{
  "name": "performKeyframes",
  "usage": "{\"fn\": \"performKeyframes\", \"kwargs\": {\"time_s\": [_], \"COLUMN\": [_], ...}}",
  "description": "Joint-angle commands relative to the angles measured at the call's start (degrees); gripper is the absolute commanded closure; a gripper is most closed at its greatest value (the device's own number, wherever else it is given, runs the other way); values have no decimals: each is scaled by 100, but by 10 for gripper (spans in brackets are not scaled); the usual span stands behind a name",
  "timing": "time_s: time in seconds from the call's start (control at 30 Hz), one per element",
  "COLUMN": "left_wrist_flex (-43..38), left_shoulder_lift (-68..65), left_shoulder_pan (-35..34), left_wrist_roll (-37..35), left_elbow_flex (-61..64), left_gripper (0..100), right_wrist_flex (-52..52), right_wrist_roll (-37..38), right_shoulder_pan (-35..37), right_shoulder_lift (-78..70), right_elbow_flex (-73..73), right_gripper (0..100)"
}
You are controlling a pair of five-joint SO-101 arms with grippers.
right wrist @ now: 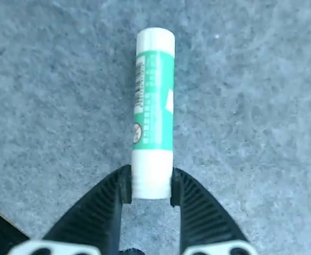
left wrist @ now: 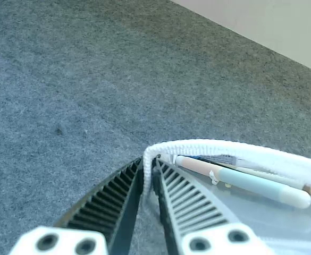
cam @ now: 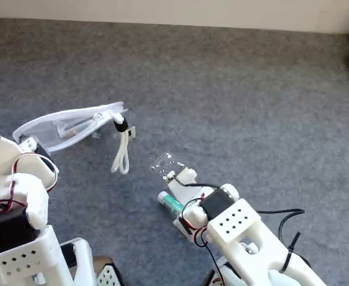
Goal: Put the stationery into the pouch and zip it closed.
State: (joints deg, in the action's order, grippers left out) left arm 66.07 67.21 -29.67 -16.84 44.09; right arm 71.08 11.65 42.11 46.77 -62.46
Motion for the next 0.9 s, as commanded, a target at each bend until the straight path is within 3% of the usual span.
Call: {"fn": "performKeyframes", "kwargs": {"time_s": [0.0, 0.2, 0.5, 0.87], "left_wrist_flex": [-114, -123, -132, -158], "left_shoulder_lift": [75, 75, 66, 84], "left_shoulder_pan": [-92, -92, -84, -84], "left_wrist_roll": [-35, -35, -35, -35], "left_elbow_flex": [-22, -13, -13, 57], "left_gripper": [989, 989, 989, 989], "right_wrist_flex": [4, -48, -1481, -2308], "right_wrist_roll": [53, 44, -237, -554], "right_shoulder_pan": [286, 312, 611, 585], "right_shoulder_lift": [171, 171, -110, -2422], "right_elbow_flex": [40, 48, -171, 725], "right_gripper": [978, 842, 851, 851]}}
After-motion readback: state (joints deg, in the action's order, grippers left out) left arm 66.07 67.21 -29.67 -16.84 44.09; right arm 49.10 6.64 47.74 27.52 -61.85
